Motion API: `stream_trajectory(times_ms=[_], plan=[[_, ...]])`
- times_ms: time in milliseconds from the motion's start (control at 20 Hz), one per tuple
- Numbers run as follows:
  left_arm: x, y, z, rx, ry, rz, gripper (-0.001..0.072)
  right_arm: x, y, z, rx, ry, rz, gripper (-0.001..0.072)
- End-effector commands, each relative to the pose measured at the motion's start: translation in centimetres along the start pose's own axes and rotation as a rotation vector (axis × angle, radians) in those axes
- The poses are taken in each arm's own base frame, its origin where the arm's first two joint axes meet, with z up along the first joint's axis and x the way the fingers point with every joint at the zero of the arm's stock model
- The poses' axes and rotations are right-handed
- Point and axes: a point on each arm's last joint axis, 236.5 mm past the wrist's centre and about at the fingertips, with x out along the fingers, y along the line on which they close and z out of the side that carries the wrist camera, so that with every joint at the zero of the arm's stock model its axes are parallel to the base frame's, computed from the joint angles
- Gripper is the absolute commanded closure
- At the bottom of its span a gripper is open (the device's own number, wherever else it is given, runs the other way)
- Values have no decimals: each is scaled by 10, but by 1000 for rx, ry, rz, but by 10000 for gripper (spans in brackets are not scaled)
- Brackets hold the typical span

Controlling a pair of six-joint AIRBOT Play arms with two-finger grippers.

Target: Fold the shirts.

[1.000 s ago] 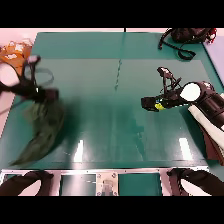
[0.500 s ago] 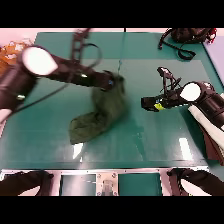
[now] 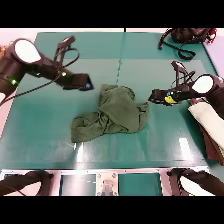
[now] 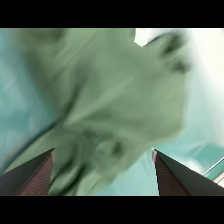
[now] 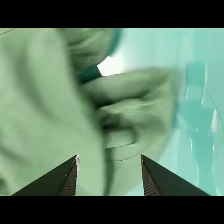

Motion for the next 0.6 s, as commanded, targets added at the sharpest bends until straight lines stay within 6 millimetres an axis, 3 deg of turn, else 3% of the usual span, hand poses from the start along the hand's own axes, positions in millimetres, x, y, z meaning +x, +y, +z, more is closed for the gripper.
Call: stream_trajectory(times_ms=[0,150,300,400,550], plan=[[17,49,-62,-136,197,37,-11,21,-28,-1,53,67,-28,260],[64,52,-118,-249,292,-47,-10,57,-39,-17,77,182,-42,265],[93,63,-158,-325,328,-52,-11,85,-50,-33,104,272,-63,291],[100,69,-174,-341,346,-40,-10,97,-46,-40,102,311,-30,357],[109,78,-175,-362,309,-18,-9,111,-29,-50,106,360,49,356]])
